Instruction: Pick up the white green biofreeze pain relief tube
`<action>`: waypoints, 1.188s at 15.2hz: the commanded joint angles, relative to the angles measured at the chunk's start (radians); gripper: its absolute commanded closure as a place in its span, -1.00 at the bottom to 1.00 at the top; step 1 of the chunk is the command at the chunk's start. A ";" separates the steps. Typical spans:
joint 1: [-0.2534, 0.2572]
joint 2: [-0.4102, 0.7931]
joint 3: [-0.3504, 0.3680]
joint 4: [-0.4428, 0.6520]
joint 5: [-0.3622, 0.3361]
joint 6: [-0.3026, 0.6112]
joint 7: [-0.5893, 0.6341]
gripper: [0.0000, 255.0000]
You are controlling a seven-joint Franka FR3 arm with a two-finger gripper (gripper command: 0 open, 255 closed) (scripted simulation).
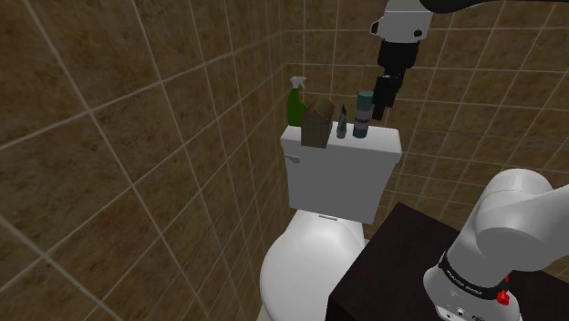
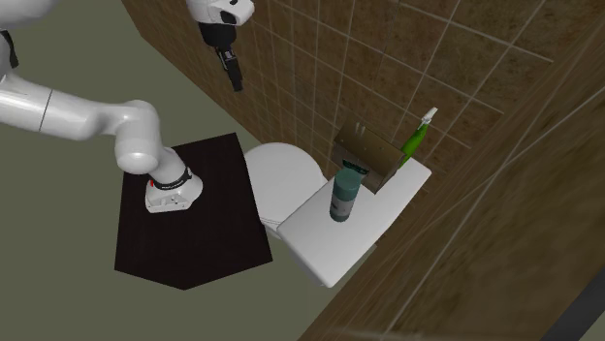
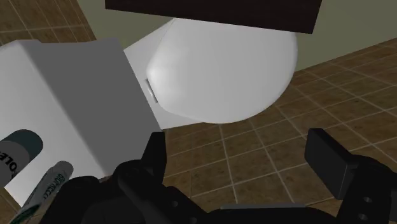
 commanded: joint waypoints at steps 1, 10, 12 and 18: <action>0.000 0.000 0.000 0.000 0.000 0.000 0.000 -1.00; -0.113 0.338 0.011 0.171 0.038 0.146 0.314 -1.00; -0.135 0.409 0.006 0.217 0.043 0.167 0.379 -1.00; -0.195 0.608 -0.027 0.361 0.061 0.211 0.563 -1.00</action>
